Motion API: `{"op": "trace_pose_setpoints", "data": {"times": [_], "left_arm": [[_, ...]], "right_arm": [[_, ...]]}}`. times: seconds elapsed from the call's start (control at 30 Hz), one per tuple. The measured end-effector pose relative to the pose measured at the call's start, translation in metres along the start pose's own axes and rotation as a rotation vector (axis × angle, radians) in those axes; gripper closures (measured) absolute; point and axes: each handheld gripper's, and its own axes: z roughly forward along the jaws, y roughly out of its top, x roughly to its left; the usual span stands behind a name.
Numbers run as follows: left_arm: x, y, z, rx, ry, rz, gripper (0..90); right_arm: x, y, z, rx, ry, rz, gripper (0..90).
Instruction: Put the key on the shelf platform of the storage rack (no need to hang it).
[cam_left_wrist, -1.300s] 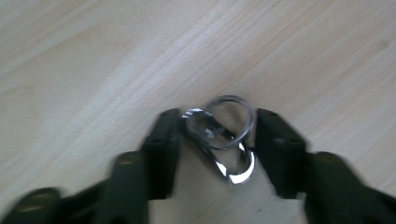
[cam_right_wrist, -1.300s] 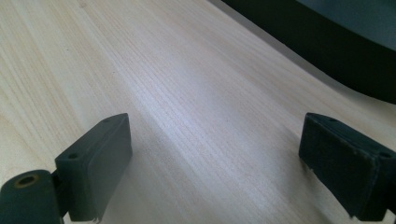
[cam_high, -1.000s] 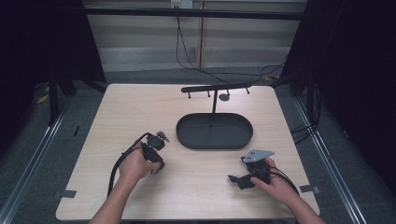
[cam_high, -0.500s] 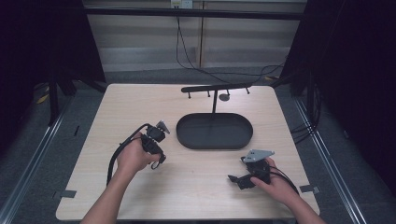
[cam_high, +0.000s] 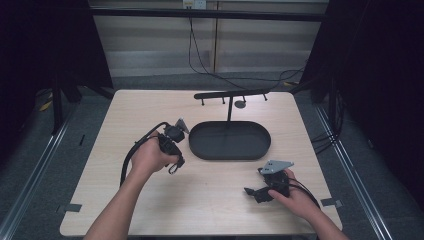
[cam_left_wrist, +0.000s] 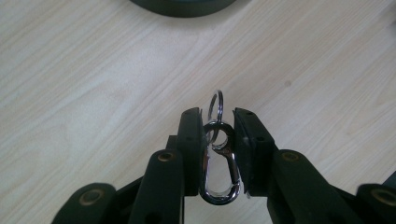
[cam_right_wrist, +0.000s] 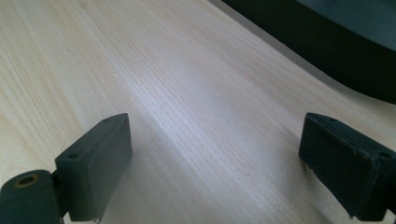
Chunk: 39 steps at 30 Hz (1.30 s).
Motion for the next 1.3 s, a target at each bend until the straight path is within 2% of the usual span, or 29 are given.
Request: {"op": "trace_pose_setpoints", "data": {"times": [0.5, 0.97, 1.3], "left_arm": [[-0.008, 0.024, -0.001, -0.004, -0.020, 0.033, 73.2], [-0.007, 0.044, 0.002, -0.005, -0.045, 0.033, 73.2], [-0.009, 0.057, 0.004, -0.018, -0.048, 0.037, 73.1]], "right_arm": [[0.000, 0.000, 0.000, -0.001, -0.002, 0.001, 9.0], [0.000, 0.000, 0.000, -0.002, 0.000, -0.002, 9.0], [0.000, 0.000, 0.000, -0.003, -0.003, -0.003, 9.0]]}}
